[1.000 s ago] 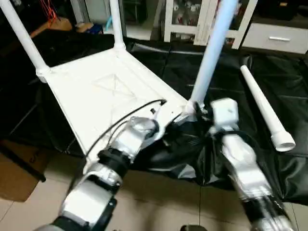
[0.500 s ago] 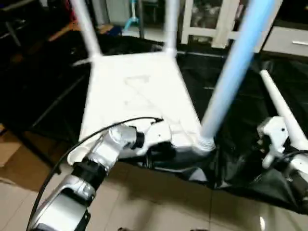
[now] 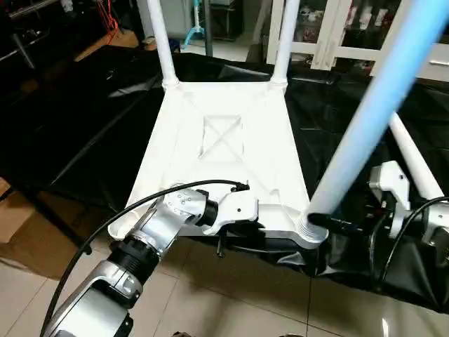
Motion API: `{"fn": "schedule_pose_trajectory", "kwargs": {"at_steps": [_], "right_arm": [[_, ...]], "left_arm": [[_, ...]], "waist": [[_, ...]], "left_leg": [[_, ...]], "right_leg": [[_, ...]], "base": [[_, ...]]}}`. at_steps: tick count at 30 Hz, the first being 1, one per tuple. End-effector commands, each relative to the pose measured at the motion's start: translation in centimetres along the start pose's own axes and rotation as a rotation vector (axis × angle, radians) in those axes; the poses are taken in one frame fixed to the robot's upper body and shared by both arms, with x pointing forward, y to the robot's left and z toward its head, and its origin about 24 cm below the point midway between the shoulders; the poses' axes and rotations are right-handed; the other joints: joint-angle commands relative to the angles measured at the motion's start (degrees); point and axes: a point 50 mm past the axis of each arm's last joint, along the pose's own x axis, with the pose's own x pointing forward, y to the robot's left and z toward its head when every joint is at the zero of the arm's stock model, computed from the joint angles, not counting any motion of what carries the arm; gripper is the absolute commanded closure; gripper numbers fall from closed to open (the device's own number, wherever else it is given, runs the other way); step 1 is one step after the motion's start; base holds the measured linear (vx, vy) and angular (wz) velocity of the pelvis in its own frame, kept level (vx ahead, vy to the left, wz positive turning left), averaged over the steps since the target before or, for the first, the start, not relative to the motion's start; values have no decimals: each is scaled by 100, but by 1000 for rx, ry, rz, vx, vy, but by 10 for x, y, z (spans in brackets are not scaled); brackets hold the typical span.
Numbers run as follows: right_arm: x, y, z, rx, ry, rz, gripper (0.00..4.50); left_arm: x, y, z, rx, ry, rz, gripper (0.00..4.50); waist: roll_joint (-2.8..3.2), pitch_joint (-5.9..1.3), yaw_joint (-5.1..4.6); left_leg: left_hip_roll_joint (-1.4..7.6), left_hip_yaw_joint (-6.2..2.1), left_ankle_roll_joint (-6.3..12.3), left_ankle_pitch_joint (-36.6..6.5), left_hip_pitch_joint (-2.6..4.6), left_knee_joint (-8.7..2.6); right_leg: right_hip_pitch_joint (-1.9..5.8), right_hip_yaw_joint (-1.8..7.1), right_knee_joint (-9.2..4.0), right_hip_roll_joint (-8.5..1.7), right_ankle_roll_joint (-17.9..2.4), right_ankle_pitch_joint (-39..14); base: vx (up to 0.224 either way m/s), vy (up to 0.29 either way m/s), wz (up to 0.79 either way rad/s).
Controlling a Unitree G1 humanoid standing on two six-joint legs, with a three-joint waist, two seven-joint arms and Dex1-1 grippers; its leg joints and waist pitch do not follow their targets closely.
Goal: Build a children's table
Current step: Rotate leg to tighten
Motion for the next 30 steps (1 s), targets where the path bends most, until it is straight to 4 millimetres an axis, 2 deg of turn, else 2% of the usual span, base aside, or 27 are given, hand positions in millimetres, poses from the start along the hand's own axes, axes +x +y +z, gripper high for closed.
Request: {"fn": "schedule_pose_trajectory", "kwargs": {"at_steps": [1,6,8,13,16,18,19,20,22,23,24,25,26,27,28,29,30], "right_arm": [[2,-1,-1,5,7,32,83],[5,-5,-2,12,19,72,128],[4,-5,-2,12,25,81,137],[1,-8,-2,19,31,100,195],[1,-8,-3,22,30,102,207],[3,-10,-5,39,12,39,238],[3,-10,-5,39,12,39,244],[7,-14,-9,46,20,-31,248],[12,-17,-16,60,44,-117,252],[19,-20,-25,105,59,-228,255],[27,-23,-33,149,77,-362,257],[35,-27,-41,200,83,-490,258],[42,-26,-45,245,77,-540,259],[56,-25,-51,245,120,-619,260],[65,-24,-54,243,134,-673,260],[67,-25,-54,248,134,-689,261],[83,-25,-57,291,133,-792,261]], "left_arm": [[5,-3,11,24,-75,-13,450],[4,-4,10,28,-69,-21,450],[4,-4,10,29,-67,-21,450],[4,-4,9,28,-62,-22,450],[3,-4,9,27,-58,-23,450],[3,-1,8,11,-52,1,450],[3,-1,8,11,-52,1,450],[3,2,6,-3,-37,30,450],[3,7,4,-22,-13,82,450],[4,14,3,-66,14,152,450],[5,21,5,-109,20,226,450],[7,28,8,-163,21,293,450],[10,31,10,-199,18,327,450],[14,38,15,-265,14,396,450],[17,41,18,-313,5,436,450],[18,42,19,-322,0,443,450],[23,46,26,-381,-27,480,450]], "waist": [[-254,-420,7],[-236,-427,22],[-234,-434,29],[-227,-450,45],[-222,-451,59],[-222,-449,63],[-221,-441,61],[-223,-440,56],[-225,-411,-7],[-262,-403,-46],[-265,-378,-97],[-248,-351,-188],[-258,-358,-225],[-267,-370,-289],[-283,-353,-359],[-274,-359,-412],[-231,-355,-508]], "left_leg": [[412,-231,1123,-161,126,-402],[409,-220,1127,-227,117,-388],[414,-226,1128,-180,118,-384],[409,-220,1173,-97,117,-361],[411,-222,1163,-115,112,-357],[411,-218,1138,-145,119,-357],[408,-218,1101,-200,116,-364],[410,-224,1070,-227,113,-369],[391,-230,898,-488,97,-395],[388,-227,835,-613,103,-407],[376,-235,637,-862,105,-437],[352,-241,346,-1143,109,-462],[337,-261,235,-1268,103,-468],[346,-318,18,-1421,80,-505],[335,-333,-89,-1633,64,-534],[329,-329,-122,-1847,122,-533],[302,-323,-141,-1981,116,-527]], "right_leg": [[226,113,-206,-186,-1304,-402],[226,100,-217,-174,-1300,-611],[230,101,-204,-175,-1296,-577],[232,96,-185,-169,-1338,-467],[232,96,-181,-170,-1341,-505],[223,99,-187,-168,-1335,-557],[216,98,-201,-164,-1324,-649],[220,99,-204,-168,-1310,-702],[199,102,-245,-154,-1237,-1034],[192,104,-273,-150,-1206,-1185],[179,107,-309,-143,-1129,-1555],[147,105,-330,-120,-1044,-1958],[147,93,-360,-125,-962,-2167],[185,69,-354,-136,-873,-2324],[174,49,-384,-114,-783,-2393],[142,50,-423,-119,-770,-2444],[109,50,-449,-112,-808,-2407]], "base": [[0,0,0],[0,0,0],[0,0,0],[0,0,0],[0,0,0],[0,0,0],[0,0,0],[0,0,0],[0,0,0],[0,0,0],[0,0,0],[-55,-3,-7],[-55,-3,-7],[-58,10,-14],[0,0,0],[0,0,0],[0,0,0]]}}
